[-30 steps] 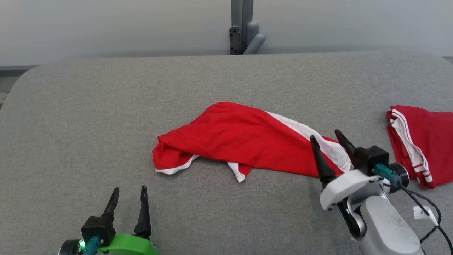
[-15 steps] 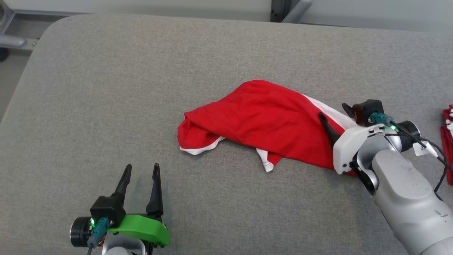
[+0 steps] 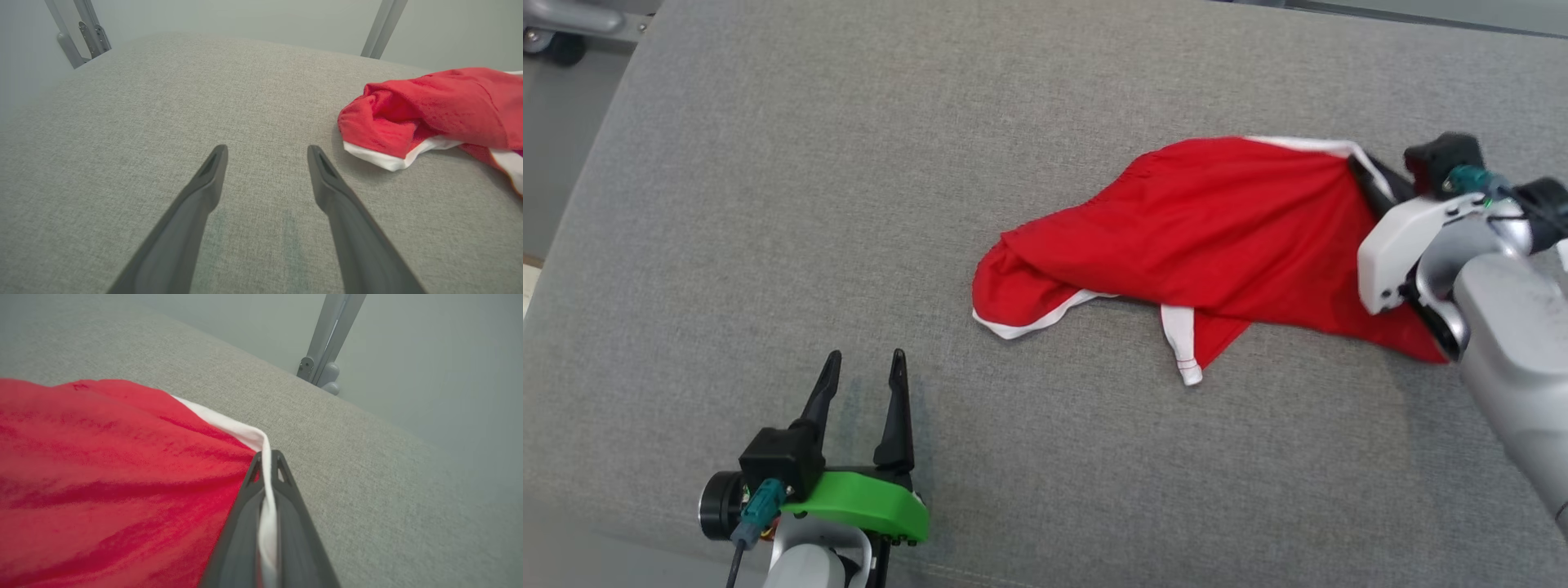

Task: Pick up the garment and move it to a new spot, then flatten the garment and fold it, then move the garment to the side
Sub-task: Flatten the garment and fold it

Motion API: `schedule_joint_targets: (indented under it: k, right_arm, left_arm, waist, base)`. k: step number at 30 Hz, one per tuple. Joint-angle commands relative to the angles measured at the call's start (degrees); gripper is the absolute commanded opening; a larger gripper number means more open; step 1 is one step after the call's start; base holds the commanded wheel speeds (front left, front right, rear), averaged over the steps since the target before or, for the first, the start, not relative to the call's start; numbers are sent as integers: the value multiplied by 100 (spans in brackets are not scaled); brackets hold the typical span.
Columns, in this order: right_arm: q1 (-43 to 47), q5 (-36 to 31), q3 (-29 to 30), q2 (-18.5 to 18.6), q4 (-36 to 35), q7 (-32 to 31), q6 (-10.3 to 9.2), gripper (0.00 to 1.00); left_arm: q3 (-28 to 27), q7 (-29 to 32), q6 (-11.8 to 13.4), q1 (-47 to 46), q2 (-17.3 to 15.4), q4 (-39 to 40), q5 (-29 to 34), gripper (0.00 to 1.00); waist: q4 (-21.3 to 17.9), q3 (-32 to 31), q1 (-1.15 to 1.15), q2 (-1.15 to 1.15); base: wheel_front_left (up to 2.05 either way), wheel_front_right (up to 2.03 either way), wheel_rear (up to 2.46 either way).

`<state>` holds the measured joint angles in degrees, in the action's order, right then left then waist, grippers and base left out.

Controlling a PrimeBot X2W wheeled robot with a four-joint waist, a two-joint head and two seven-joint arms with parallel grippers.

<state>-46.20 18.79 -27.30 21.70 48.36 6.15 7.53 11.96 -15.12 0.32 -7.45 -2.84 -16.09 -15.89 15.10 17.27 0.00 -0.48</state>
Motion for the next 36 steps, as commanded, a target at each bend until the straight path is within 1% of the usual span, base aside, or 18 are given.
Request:
schedule_joint_targets:
  k: [1, 3, 10, 11, 12, 14, 16, 19, 21, 24, 30, 36]
  right_arm:
    - [-190, -108, 41, 89, 7, 54, -9, 0]
    - [-508, -304, 156, 228, 103, 97, -9, 0]
    - [-1423, -1107, 607, 411, 766, 155, -9, 0]
    - [-1505, -1199, 730, 428, 897, 162, -9, 40]
    - [-1590, -1339, 864, 438, 1023, 207, -9, 100]
    - [-1669, -1518, 1189, 327, 1224, 373, -9, 100]
    - [-1623, -1710, 1360, 134, 1303, 597, -8, 100]
    - [-1381, -1777, 1549, -136, 1307, 811, -9, 100]
    - [-1178, -1698, 1618, -394, 1177, 879, -10, 100]
    - [-765, -1484, 1557, -729, 691, 911, -9, 100]
    - [531, -944, 1315, -960, -554, 901, -9, 100]
    - [1834, -506, 988, -1089, -1298, 903, -9, 100]
  left_arm:
    - [43, 0, 31, -107, -12, 31, -72, 100]
    - [147, 0, 41, -168, -13, 33, -115, 100]
    - [470, 0, 97, -239, -11, -13, -289, 100]
    - [495, 1, 114, -235, -13, -18, -307, 100]
    - [510, 0, 130, -224, -12, -18, -338, 100]
    - [529, 0, 153, -202, -11, -27, -345, 100]
    - [490, 0, 184, -154, -13, -53, -343, 100]
    - [402, 0, 182, -88, -13, -100, -308, 100]
    - [330, 0, 159, -51, -13, -139, -246, 100]
    - [232, 0, 111, -6, -14, -179, -151, 100]
    - [76, 0, 14, 136, -17, -266, 31, 100]
    - [-183, 0, -18, 396, -17, -378, 113, 100]
  waist:
    - [179, 162, 0, 48]
    - [339, 257, 0, 48]
    - [896, 489, 0, 48]
    - [939, 506, 0, 48]
    - [965, 513, 0, 48]
    - [983, 491, 0, 48]
    - [927, 414, 0, 48]
    - [726, 233, 0, 48]
    - [547, 82, 0, 48]
    - [263, -153, 0, 48]
    - [-214, -675, 0, 48]
    - [-512, -1152, 0, 48]
  base:
    - [0, 0, 0]
    - [0, 0, 0]
    - [0, 0, 0]
    - [0, 0, 0]
    - [0, 0, 0]
    - [0, 0, 0]
    - [0, 0, 0]
    - [0, 0, 0]
    - [0, 0, 0]
    - [0, 0, 0]
    - [0, 0, 0]
    - [0, 0, 0]
